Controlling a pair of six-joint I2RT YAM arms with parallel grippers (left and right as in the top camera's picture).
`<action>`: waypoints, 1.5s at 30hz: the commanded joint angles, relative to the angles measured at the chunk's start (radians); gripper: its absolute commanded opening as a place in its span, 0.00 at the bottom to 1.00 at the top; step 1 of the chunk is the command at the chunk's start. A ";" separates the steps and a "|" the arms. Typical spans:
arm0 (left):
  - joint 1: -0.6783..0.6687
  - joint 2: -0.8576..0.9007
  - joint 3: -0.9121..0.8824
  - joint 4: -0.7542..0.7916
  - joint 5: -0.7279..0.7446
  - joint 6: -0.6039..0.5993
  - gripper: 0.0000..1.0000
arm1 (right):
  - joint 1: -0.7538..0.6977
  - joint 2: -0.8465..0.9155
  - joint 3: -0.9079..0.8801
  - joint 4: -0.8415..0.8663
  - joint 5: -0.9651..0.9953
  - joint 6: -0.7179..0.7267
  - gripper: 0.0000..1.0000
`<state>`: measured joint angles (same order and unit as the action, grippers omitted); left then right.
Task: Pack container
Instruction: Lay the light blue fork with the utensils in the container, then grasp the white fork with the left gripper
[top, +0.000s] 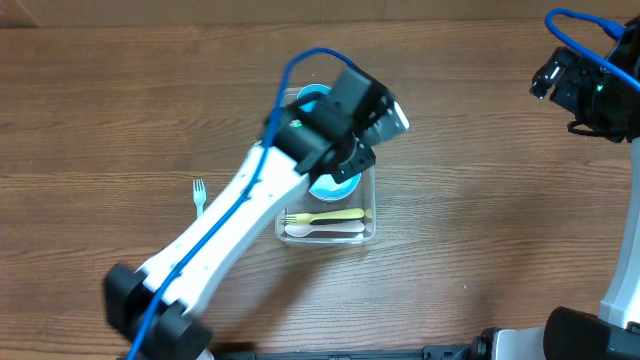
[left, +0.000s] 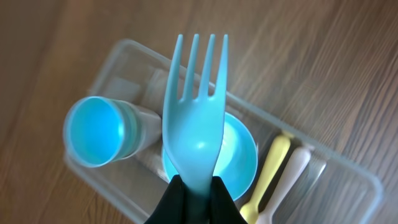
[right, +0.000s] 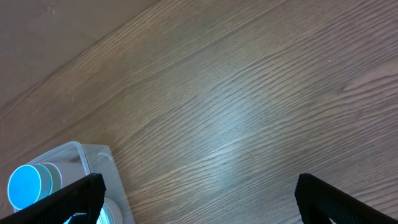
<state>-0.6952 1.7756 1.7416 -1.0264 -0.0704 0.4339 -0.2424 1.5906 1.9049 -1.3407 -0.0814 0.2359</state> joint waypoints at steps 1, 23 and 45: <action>0.002 0.088 0.008 -0.062 0.041 0.168 0.04 | -0.001 -0.010 0.002 0.003 -0.002 0.004 1.00; 0.048 0.101 -0.065 -0.192 0.156 0.210 1.00 | -0.001 -0.010 0.002 0.003 -0.002 0.004 1.00; 0.780 0.023 -0.011 -0.409 0.072 -0.729 0.84 | -0.001 -0.010 0.002 0.003 -0.002 0.004 1.00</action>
<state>0.0628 1.8023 1.8149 -1.4696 0.0326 -0.1997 -0.2420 1.5906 1.9049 -1.3411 -0.0818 0.2352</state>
